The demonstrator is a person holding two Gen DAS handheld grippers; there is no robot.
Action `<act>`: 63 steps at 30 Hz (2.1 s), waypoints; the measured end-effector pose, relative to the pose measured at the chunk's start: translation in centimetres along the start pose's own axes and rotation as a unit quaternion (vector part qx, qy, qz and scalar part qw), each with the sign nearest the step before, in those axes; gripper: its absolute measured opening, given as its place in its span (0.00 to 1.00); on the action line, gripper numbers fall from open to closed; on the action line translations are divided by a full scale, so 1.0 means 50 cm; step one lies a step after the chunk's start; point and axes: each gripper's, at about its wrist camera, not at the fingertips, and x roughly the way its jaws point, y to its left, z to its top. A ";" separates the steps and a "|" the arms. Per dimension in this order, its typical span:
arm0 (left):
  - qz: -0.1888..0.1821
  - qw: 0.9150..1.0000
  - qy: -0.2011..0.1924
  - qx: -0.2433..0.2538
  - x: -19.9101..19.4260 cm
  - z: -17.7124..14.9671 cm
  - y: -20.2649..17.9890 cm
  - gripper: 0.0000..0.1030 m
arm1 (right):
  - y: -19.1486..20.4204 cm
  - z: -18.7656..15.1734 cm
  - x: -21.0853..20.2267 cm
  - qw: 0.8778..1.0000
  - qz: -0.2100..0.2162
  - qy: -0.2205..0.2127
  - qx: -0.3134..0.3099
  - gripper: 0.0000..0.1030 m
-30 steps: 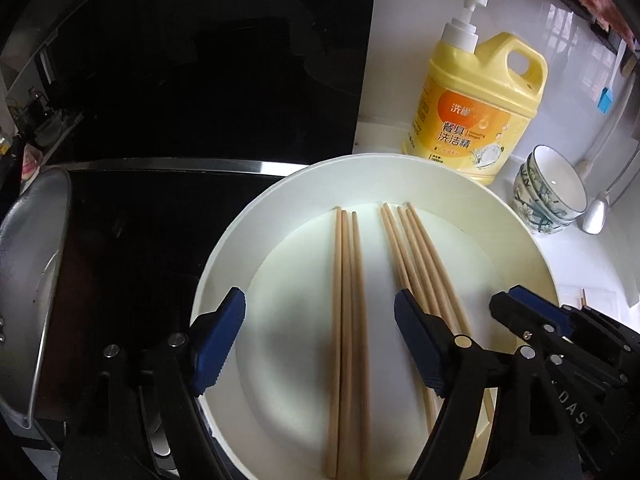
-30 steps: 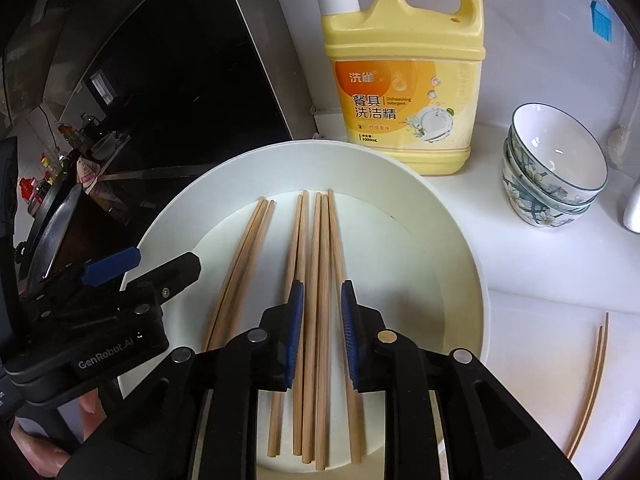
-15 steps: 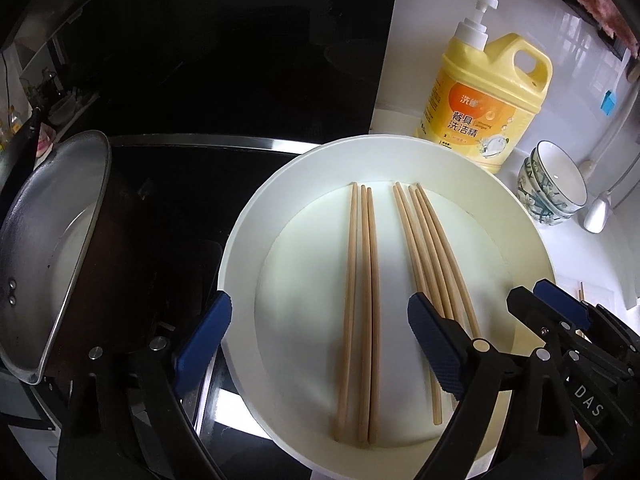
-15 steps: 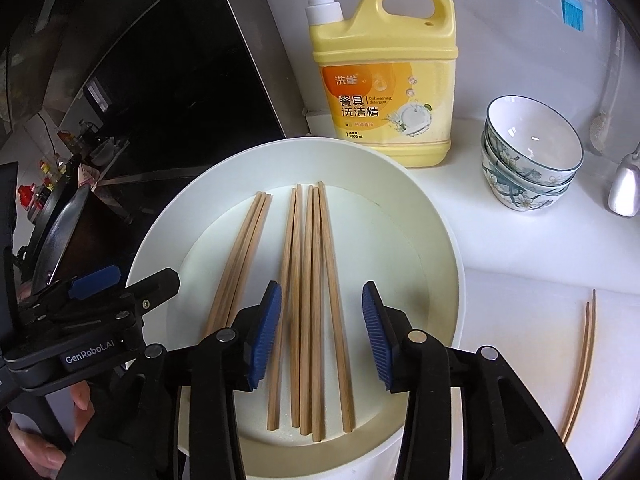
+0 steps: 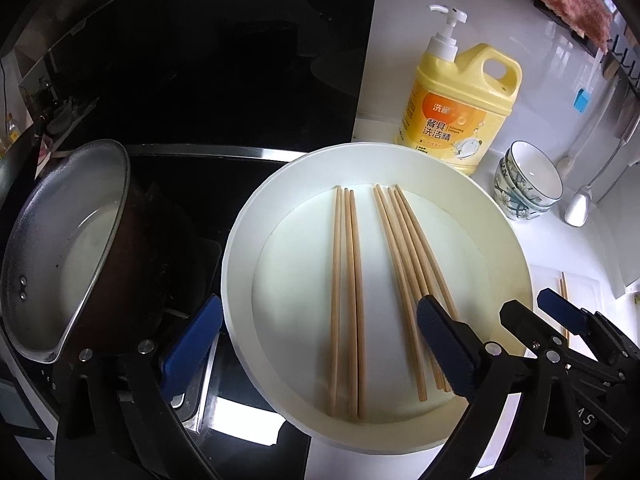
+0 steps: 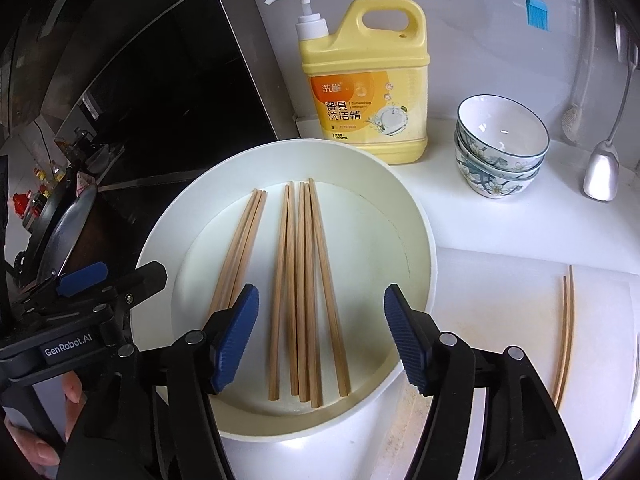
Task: Organize utensils
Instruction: 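Move both open tools back over the cutting board chopsticks, then lower both open tools over separate chopsticks on the cutting board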
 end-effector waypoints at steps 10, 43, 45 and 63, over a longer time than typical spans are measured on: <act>-0.043 0.997 -0.022 0.055 -0.025 -0.014 -0.067 0.94 | -0.051 -0.081 -0.082 0.998 -0.047 -0.028 0.037 0.64; -0.035 0.998 -0.002 0.051 -0.093 -0.218 -0.472 0.94 | -0.524 -0.274 -0.249 0.993 -0.063 -0.054 0.089 0.65; -0.035 0.998 -0.011 0.055 -0.082 -0.222 -0.468 0.94 | -0.519 -0.272 -0.230 0.992 -0.064 -0.060 0.093 0.65; -0.063 0.993 -0.062 0.073 0.004 -0.211 -0.434 0.94 | -0.458 -0.260 -0.078 0.989 -0.107 -0.067 0.078 0.65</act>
